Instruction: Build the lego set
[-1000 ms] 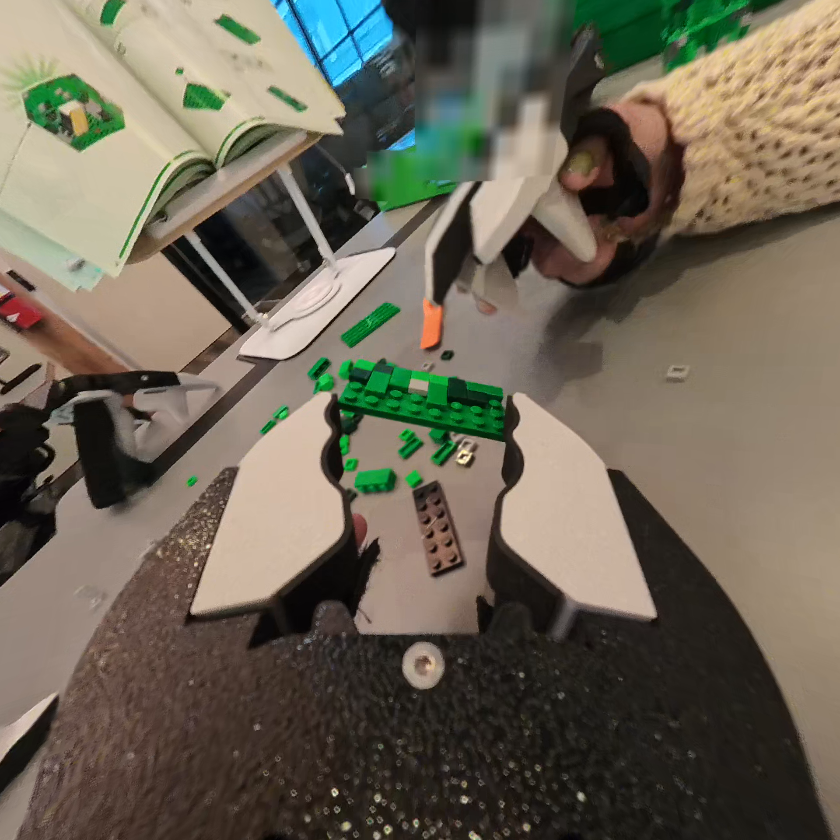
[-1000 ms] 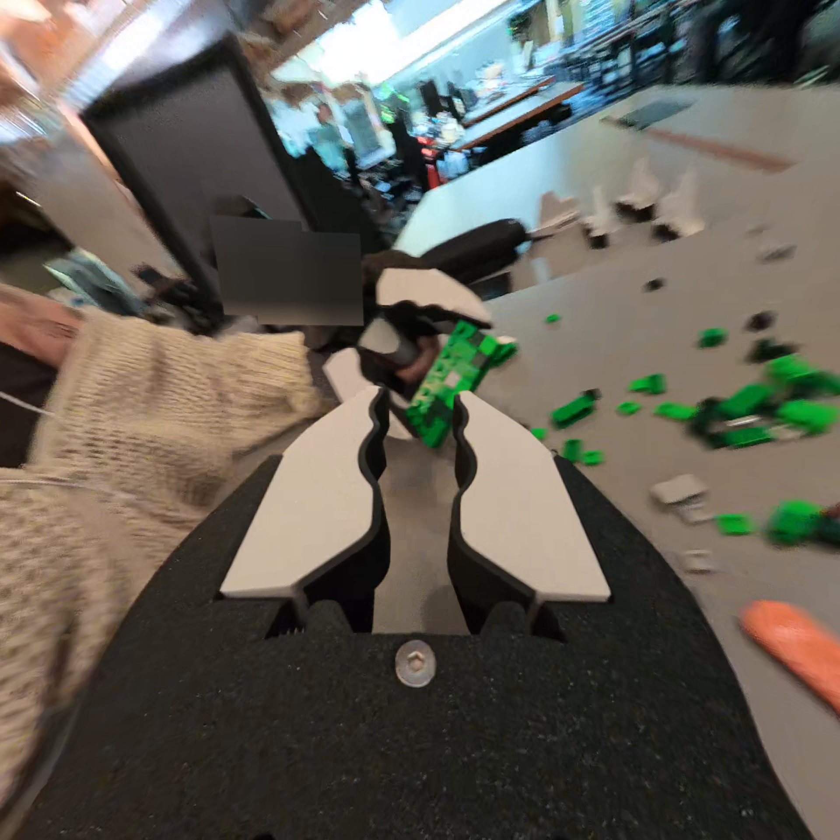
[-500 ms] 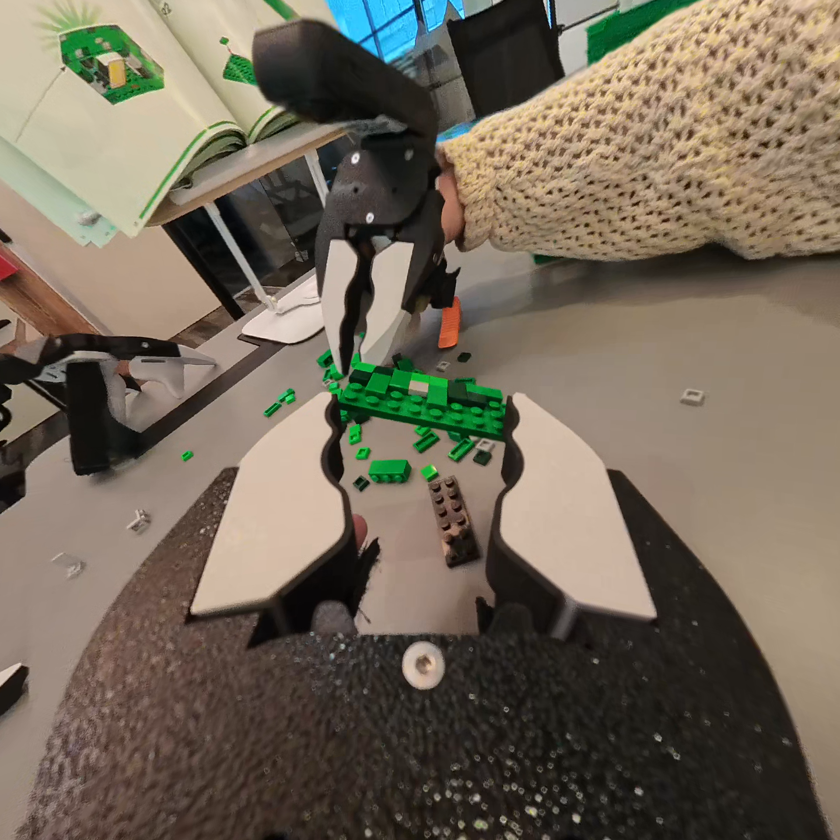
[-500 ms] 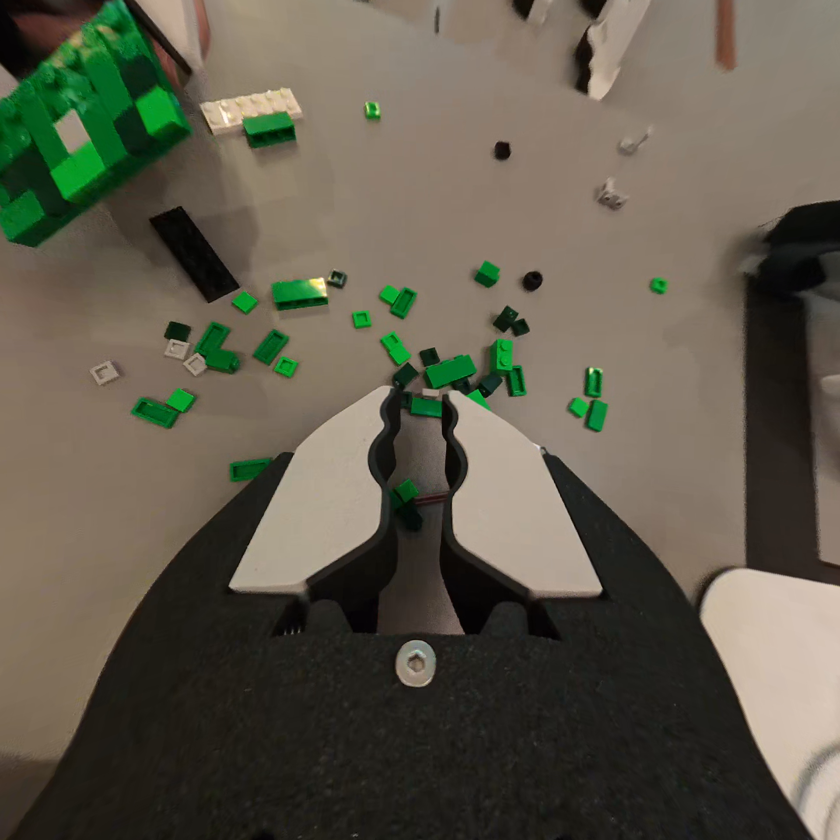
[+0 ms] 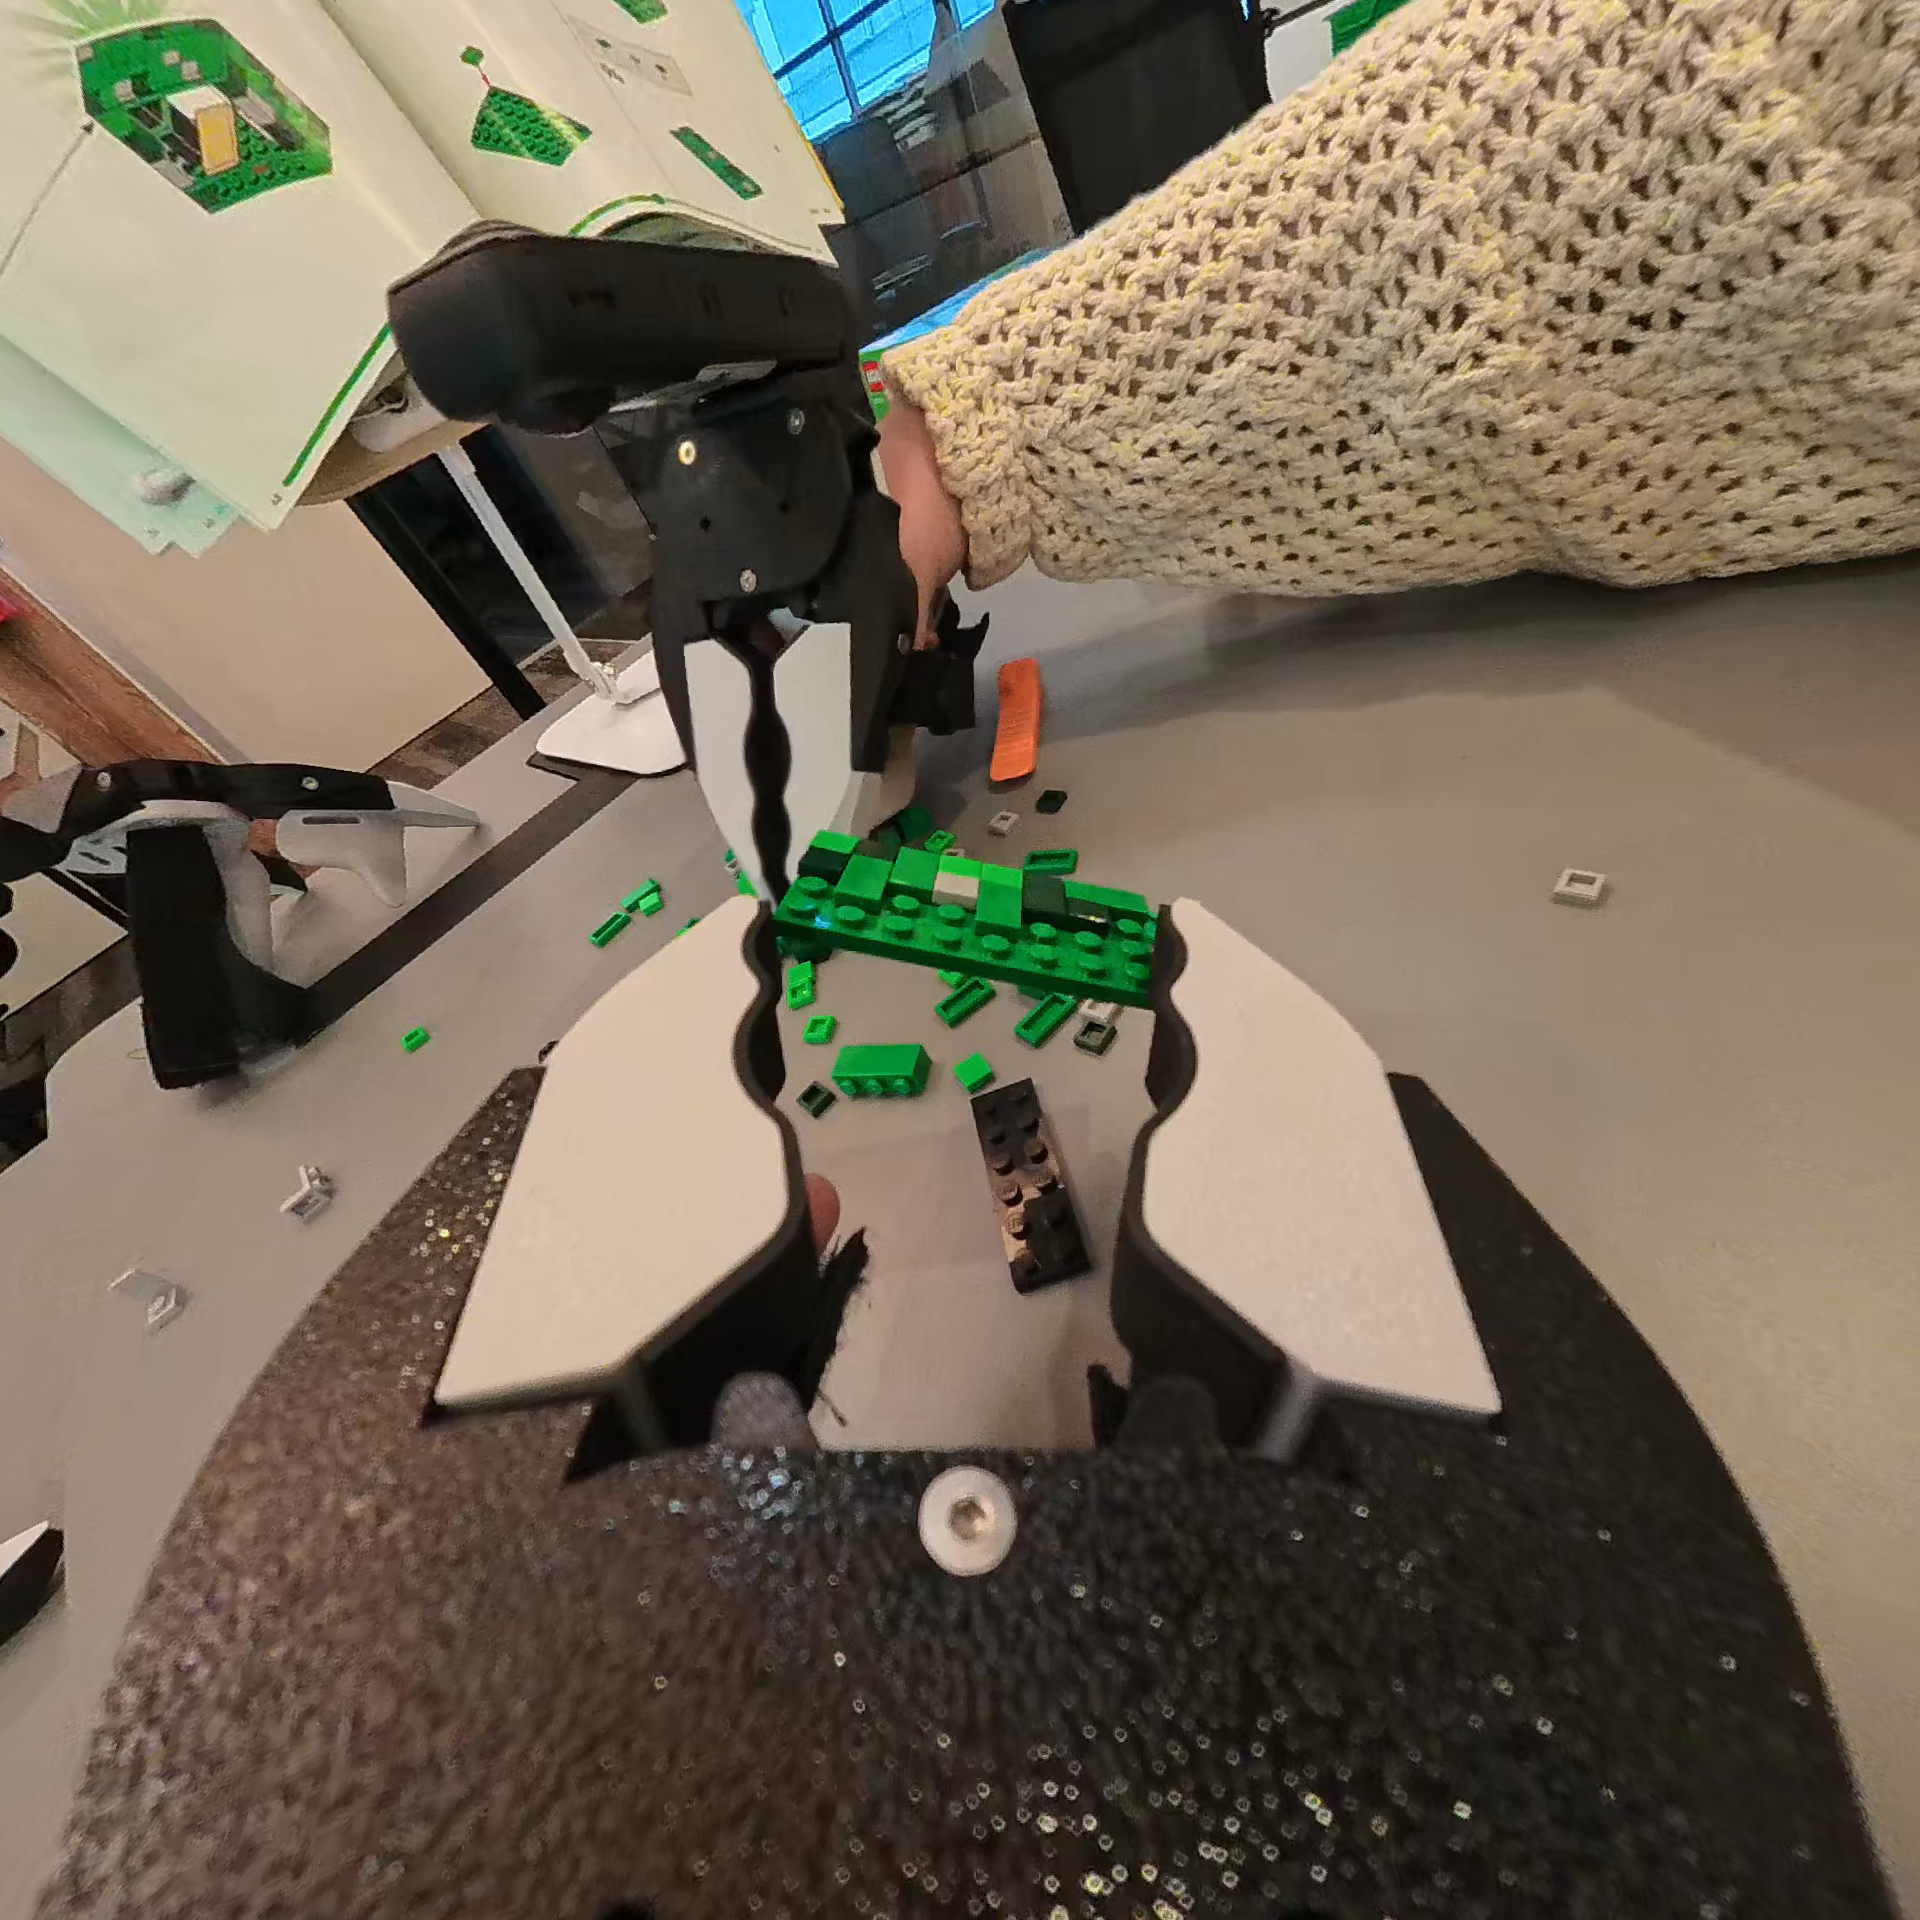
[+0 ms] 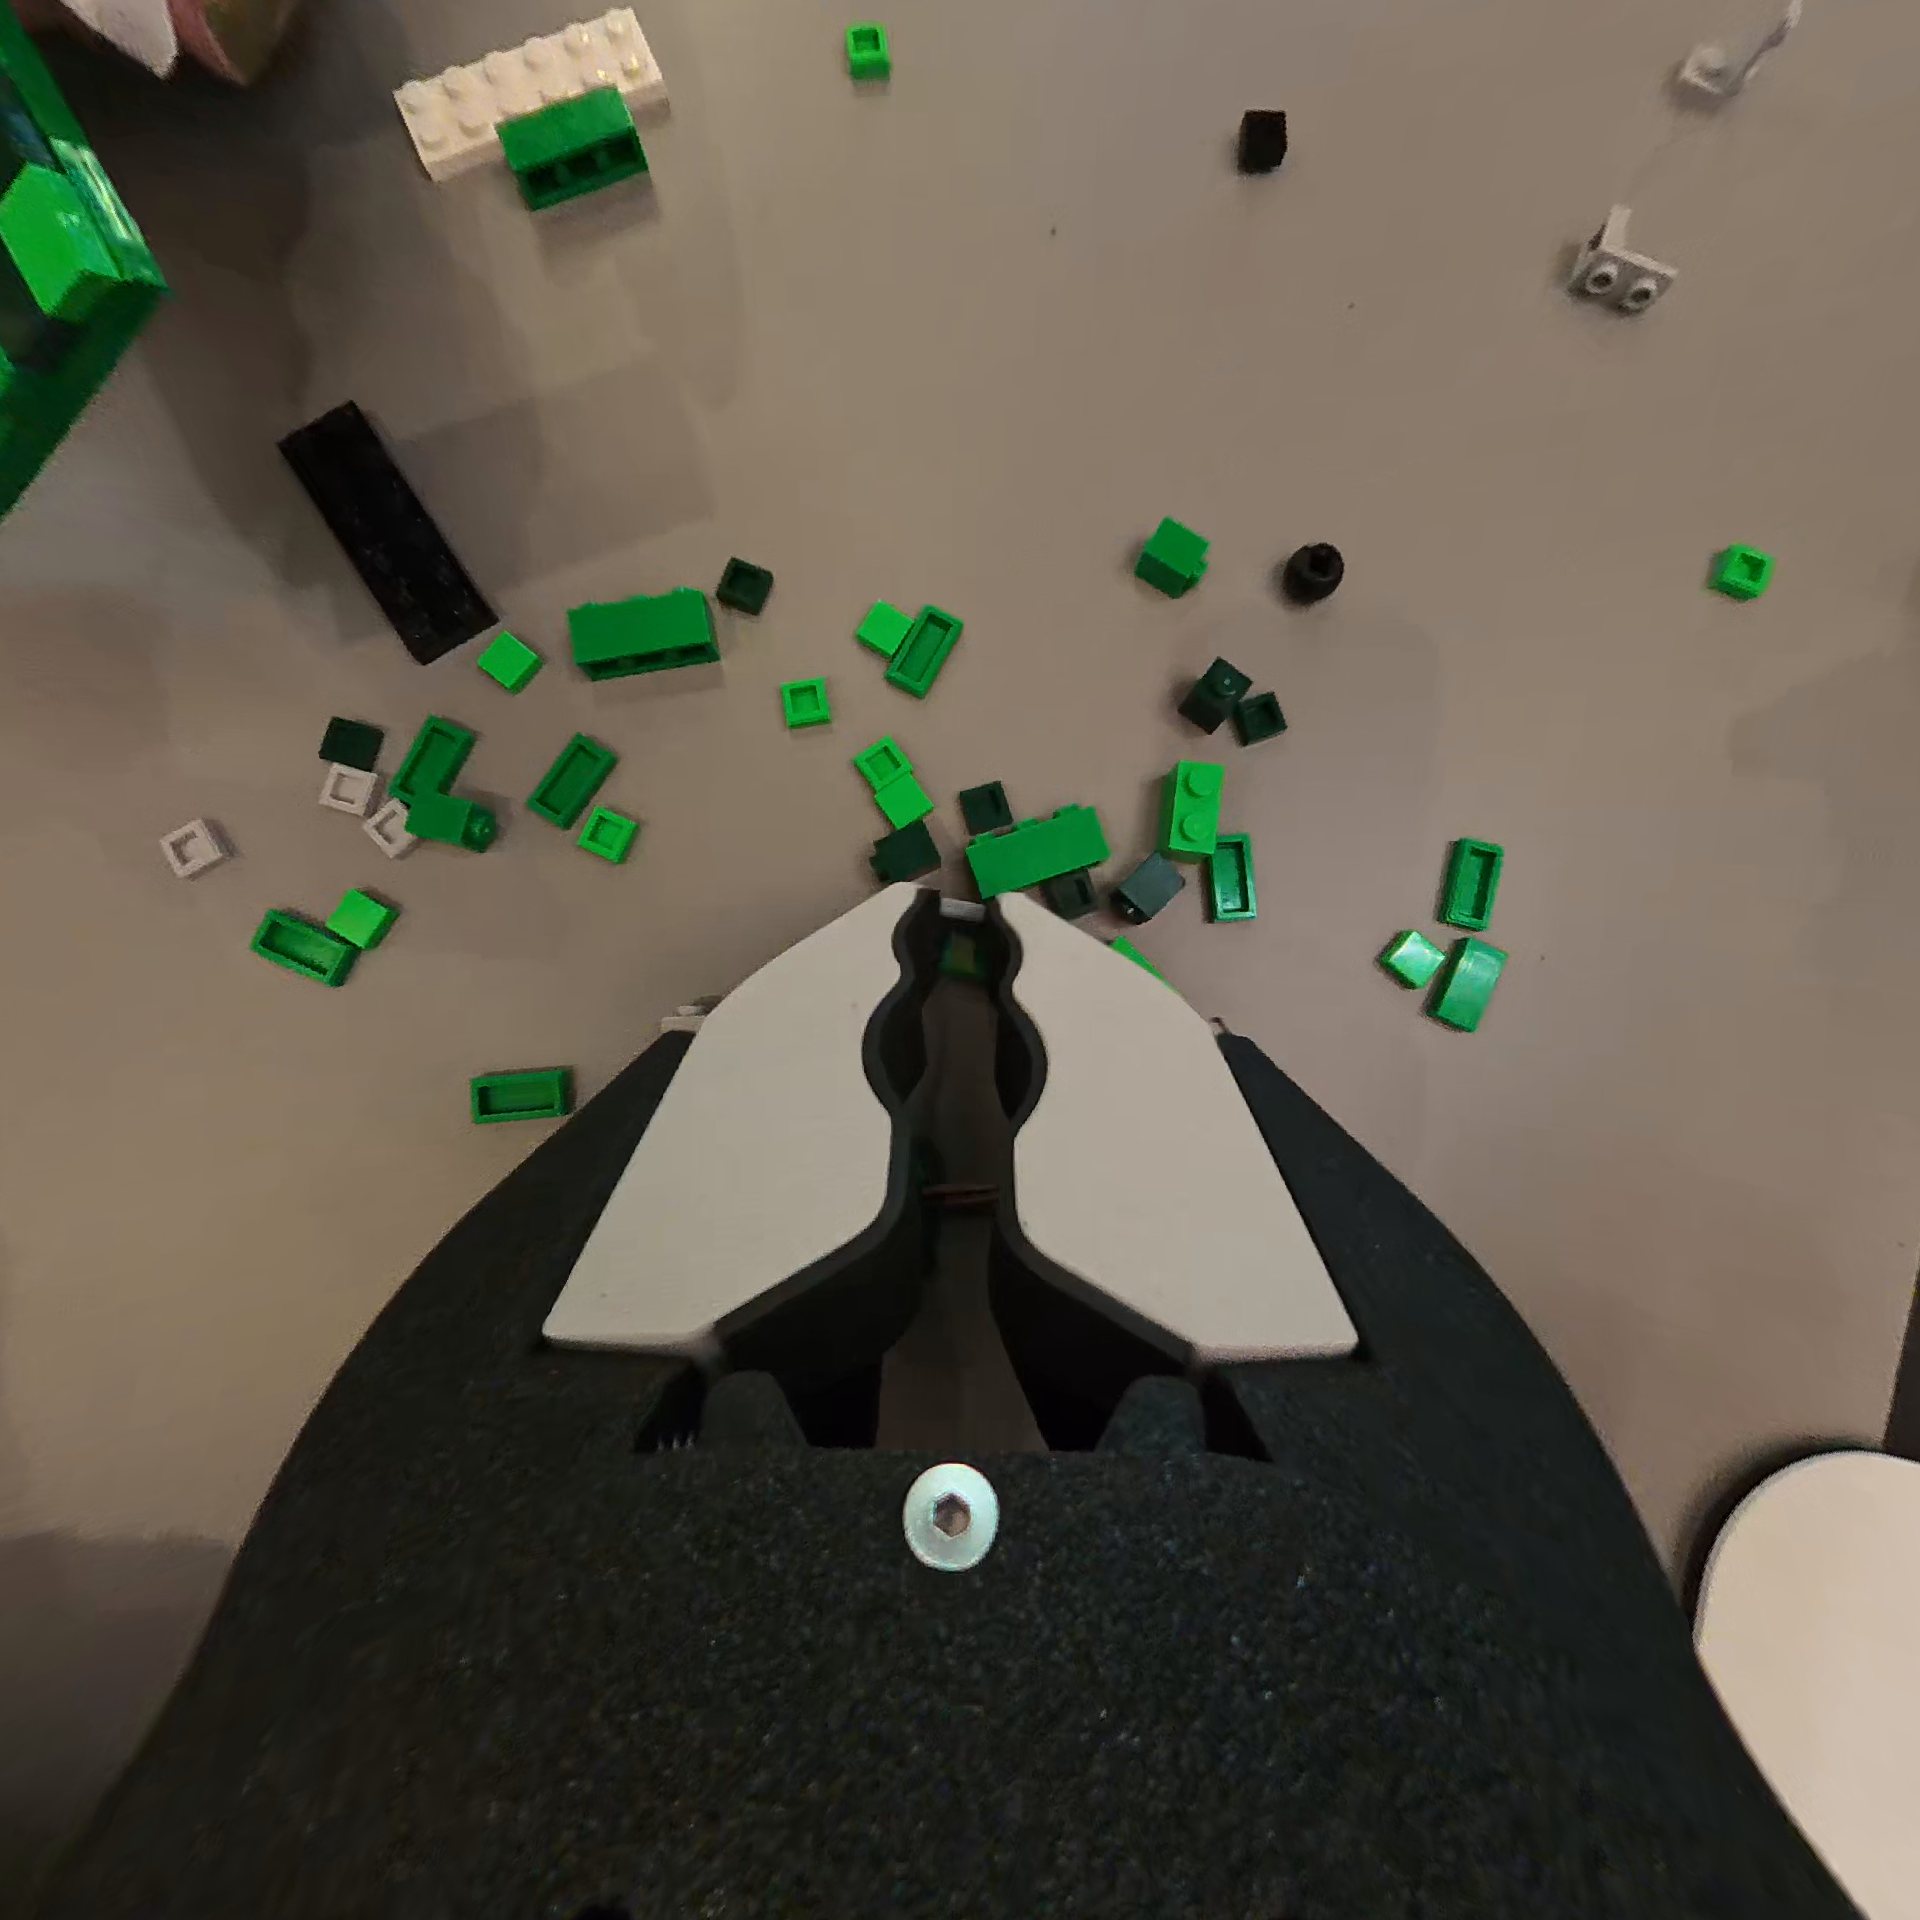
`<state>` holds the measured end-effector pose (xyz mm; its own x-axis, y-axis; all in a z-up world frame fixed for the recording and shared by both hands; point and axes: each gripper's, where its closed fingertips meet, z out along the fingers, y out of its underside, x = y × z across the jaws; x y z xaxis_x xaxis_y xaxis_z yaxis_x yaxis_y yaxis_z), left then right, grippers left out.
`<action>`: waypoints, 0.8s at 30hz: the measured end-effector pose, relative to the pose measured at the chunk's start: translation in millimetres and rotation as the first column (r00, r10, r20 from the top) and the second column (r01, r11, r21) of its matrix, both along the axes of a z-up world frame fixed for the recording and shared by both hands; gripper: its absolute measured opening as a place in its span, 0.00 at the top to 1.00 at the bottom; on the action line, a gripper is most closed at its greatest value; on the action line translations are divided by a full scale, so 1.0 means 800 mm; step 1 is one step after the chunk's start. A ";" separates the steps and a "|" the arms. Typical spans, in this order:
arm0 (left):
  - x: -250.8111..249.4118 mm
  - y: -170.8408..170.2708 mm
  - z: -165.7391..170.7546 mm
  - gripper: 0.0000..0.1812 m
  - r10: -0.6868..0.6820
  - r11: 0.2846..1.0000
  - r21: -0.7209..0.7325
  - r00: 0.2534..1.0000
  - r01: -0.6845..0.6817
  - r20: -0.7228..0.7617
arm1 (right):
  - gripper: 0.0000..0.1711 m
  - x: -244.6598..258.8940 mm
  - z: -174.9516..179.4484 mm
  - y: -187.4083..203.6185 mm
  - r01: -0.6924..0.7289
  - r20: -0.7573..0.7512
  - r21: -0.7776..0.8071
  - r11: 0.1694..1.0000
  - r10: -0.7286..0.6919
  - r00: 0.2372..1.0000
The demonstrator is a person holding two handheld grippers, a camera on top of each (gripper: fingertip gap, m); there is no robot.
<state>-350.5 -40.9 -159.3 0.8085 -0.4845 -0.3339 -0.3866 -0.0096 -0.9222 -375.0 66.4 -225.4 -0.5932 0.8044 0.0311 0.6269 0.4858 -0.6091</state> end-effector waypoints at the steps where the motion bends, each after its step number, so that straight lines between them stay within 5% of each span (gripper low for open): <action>1: 0.000 0.000 0.000 0.62 0.000 1.000 0.000 1.000 0.000 0.000 | 0.96 0.002 0.000 0.000 -0.005 0.006 0.010 1.000 0.005 1.000; 8: 0.001 0.000 -0.002 0.62 -0.002 1.000 0.002 1.000 0.002 -0.018 | 0.96 0.071 0.032 -0.031 -0.031 0.200 0.048 0.998 0.021 0.980; 15: 0.008 -0.002 -0.008 0.62 -0.017 1.000 0.000 0.997 0.017 -0.072 | 0.96 0.205 0.015 -0.059 -0.074 0.588 0.307 0.949 -0.128 0.799; 24: 0.017 -0.005 -0.014 0.63 -0.049 0.999 -0.015 0.992 0.048 -0.114 | 0.96 0.226 -0.005 -0.076 -0.179 0.636 0.405 0.897 -0.135 0.760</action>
